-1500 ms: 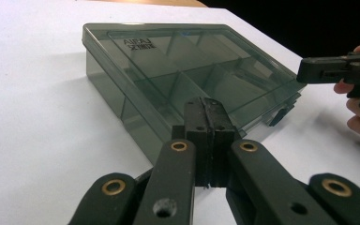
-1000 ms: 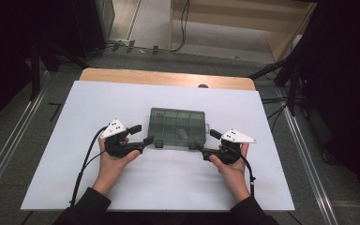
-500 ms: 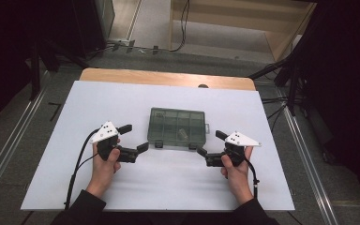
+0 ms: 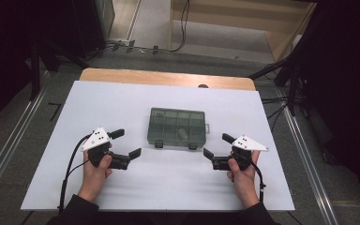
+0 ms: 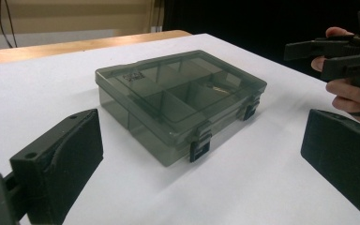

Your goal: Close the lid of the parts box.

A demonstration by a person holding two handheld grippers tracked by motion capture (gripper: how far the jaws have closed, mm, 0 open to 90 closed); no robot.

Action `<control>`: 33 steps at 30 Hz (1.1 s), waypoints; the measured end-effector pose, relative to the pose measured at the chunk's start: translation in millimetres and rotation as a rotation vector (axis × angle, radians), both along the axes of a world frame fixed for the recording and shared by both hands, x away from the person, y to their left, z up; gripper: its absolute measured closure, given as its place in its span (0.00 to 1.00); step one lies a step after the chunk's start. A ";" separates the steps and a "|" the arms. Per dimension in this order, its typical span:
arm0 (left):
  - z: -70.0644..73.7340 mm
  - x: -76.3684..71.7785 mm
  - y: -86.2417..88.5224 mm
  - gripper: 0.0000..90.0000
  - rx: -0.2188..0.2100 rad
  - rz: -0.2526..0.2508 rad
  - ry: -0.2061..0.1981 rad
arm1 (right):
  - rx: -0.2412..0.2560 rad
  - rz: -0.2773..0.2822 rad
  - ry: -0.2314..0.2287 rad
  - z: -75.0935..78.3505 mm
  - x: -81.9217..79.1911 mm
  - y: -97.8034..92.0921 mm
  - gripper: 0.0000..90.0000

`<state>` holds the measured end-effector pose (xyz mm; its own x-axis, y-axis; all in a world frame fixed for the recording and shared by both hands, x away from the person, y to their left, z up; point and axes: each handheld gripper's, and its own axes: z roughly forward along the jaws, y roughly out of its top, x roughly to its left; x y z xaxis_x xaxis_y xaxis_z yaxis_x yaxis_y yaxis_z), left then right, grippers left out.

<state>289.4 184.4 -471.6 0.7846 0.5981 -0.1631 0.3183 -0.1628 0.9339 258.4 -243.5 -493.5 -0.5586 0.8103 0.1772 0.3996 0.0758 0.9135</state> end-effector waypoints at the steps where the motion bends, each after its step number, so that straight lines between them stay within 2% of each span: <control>1: 0.0 -1.4 2.2 0.00 0.003 -0.001 -0.003 | 0.001 -0.002 -0.002 -0.2 -0.9 -1.5 0.00; 16: 2.2 -20.1 37.0 0.00 0.004 0.048 -0.007 | -0.006 -0.031 -0.007 0.3 -15.8 -22.6 0.00; 33: 0.1 -32.1 69.7 0.00 0.016 0.092 -0.005 | -0.017 -0.073 -0.015 -2.9 -33.2 -54.2 0.00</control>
